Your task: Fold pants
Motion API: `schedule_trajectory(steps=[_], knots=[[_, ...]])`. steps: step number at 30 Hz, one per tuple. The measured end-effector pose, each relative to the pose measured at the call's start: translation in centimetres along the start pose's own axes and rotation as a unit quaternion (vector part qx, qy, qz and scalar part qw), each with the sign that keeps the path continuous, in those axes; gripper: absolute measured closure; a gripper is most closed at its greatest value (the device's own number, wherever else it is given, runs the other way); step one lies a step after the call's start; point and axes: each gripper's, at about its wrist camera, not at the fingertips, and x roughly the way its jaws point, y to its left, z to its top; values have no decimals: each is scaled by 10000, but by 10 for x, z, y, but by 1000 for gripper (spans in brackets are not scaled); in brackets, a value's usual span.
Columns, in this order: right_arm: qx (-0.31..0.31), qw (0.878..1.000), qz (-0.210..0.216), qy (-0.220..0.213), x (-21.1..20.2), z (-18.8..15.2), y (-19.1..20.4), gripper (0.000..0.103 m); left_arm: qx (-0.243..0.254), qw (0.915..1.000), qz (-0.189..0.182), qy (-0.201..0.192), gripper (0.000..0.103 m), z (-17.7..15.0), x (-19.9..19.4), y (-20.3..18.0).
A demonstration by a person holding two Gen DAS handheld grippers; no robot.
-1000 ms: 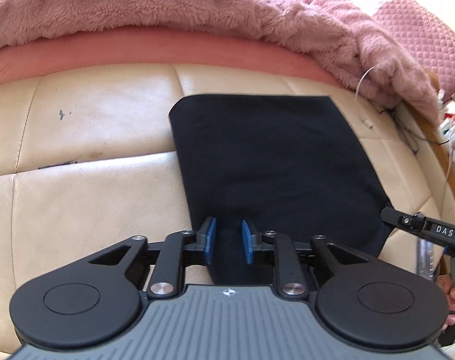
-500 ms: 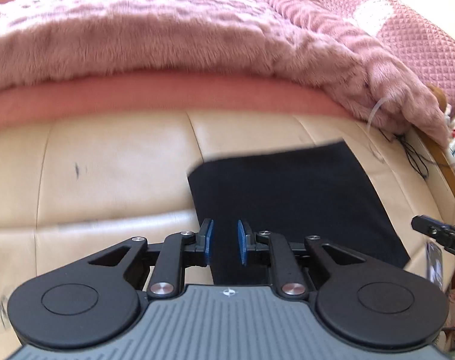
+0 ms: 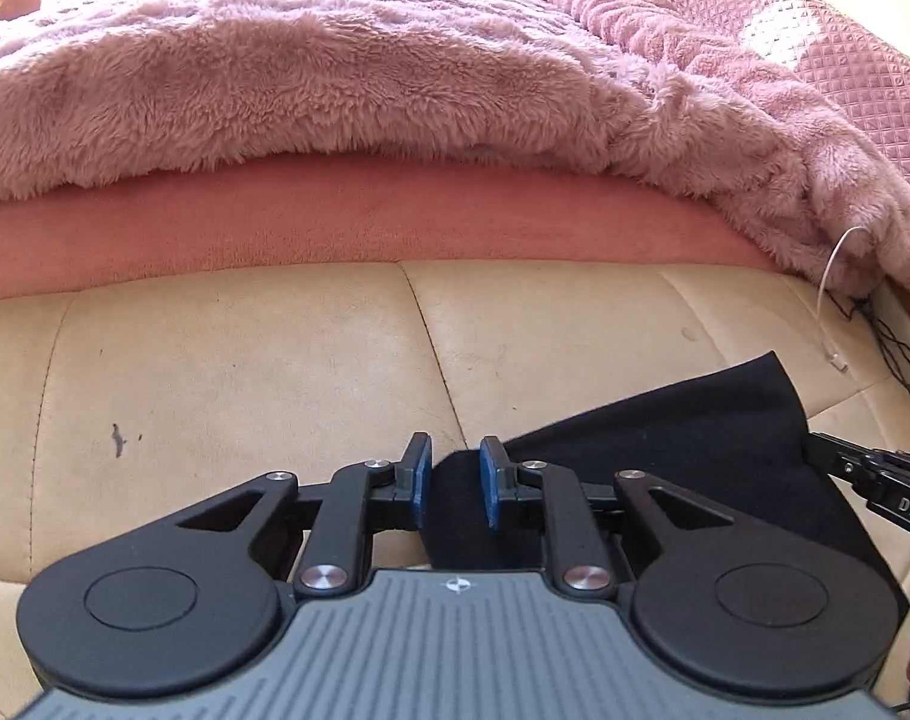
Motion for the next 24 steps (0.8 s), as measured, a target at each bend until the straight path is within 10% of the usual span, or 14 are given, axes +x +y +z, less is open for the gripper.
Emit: schedule_trajectory(steps=[12, 24], knots=[[-273, 9991, -169, -291, -73, -15, 26, 89, -138, 9987, -477, -105, 81, -26, -68, -14], [-229, 9988, -418, 113, -98, -78, 20, 89, 551, 9924, -787, 766, 81, -116, -105, -50]])
